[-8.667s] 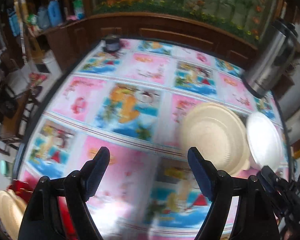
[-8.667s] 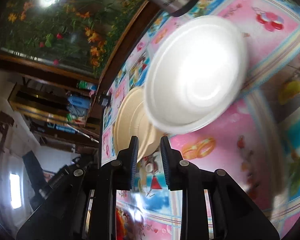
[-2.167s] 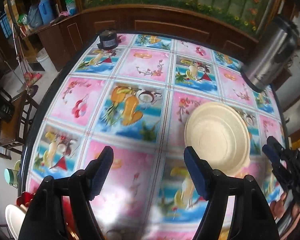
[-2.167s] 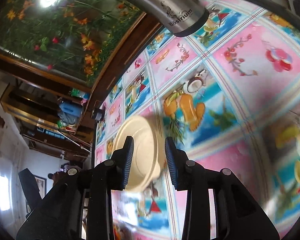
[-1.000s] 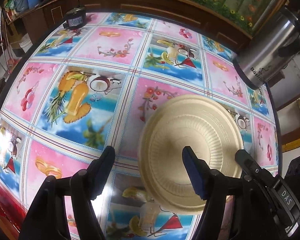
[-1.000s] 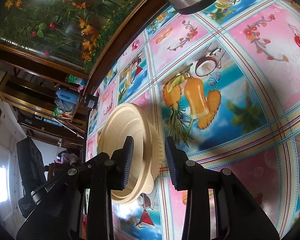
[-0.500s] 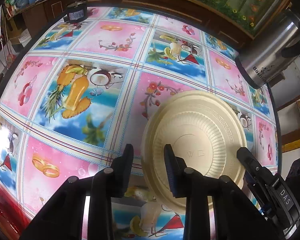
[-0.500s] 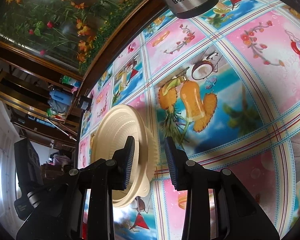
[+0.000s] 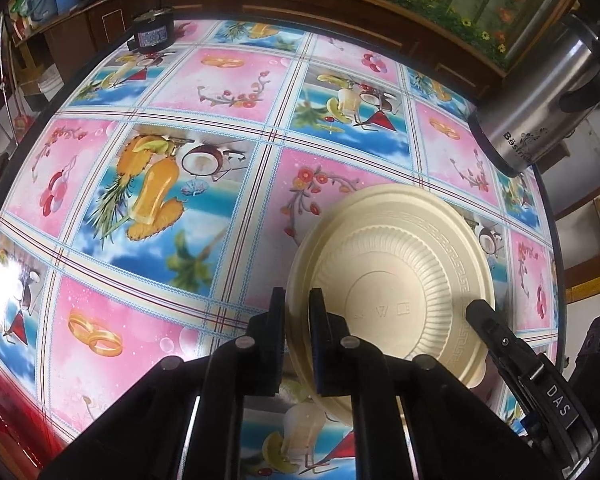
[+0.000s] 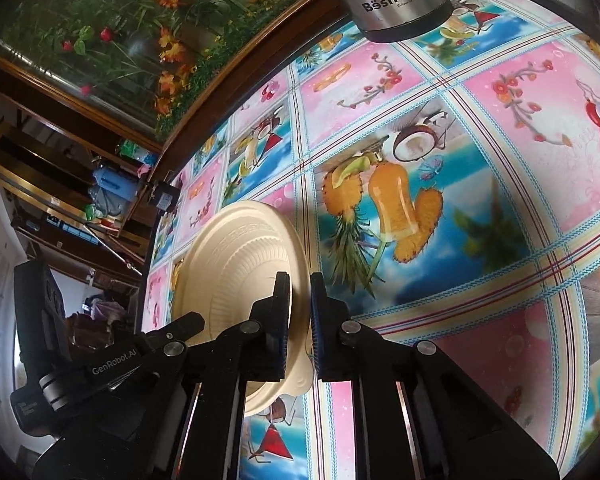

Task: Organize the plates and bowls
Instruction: 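Grasp the beige bowl rim with the left gripper beside the right gripper, then carry the beige bowl with both grippers toward the plate stack, then hold the beige bowl tilted above the red plate stack with both grippers, then lower the beige bowl onto the stacked bowls with both grippers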

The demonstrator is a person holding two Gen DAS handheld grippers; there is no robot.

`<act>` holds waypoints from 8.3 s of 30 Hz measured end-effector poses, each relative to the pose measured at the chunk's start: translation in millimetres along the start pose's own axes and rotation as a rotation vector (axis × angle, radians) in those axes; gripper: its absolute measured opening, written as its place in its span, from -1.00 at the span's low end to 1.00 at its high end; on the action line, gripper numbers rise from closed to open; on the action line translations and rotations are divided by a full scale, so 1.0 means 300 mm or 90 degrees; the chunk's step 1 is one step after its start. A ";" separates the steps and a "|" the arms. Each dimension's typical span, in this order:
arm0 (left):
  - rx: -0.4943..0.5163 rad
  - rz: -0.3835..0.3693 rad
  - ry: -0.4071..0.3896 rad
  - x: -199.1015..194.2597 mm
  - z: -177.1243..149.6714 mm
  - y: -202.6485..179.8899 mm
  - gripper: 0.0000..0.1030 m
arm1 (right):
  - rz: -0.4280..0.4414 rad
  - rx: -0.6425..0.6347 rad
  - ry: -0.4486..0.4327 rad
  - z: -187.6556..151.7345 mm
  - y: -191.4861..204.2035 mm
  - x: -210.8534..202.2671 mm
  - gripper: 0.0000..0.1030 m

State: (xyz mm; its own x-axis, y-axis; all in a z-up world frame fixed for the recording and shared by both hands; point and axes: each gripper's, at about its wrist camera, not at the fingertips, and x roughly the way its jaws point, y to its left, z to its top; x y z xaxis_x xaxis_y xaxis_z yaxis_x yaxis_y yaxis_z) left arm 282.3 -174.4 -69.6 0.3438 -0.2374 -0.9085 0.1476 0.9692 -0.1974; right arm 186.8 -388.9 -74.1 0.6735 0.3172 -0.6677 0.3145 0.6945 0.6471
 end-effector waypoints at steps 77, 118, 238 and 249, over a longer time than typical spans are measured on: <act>-0.026 0.119 -0.045 -0.696 -0.641 0.965 -0.74 | 0.088 -0.356 0.162 -0.991 0.898 -0.046 -0.80; 0.060 0.214 -0.208 -0.751 -0.689 0.878 -0.74 | 0.091 -0.350 0.162 -0.990 0.895 -0.036 -0.80; 0.096 0.140 0.043 -0.627 -0.605 0.945 -0.68 | 0.178 -0.163 0.367 -0.883 0.764 0.088 -0.81; 0.112 0.158 0.038 -0.612 -0.605 0.933 -0.67 | 0.178 -0.159 0.368 -0.871 0.754 0.102 -0.81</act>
State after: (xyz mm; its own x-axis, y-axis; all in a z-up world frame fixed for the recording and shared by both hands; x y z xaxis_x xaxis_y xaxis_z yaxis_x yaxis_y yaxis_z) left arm 92.2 152.6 -24.8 0.3352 0.0144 -0.9420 0.2260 0.9695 0.0952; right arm 103.7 -53.4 -44.4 0.2197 0.7516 -0.6220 -0.0296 0.6424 0.7658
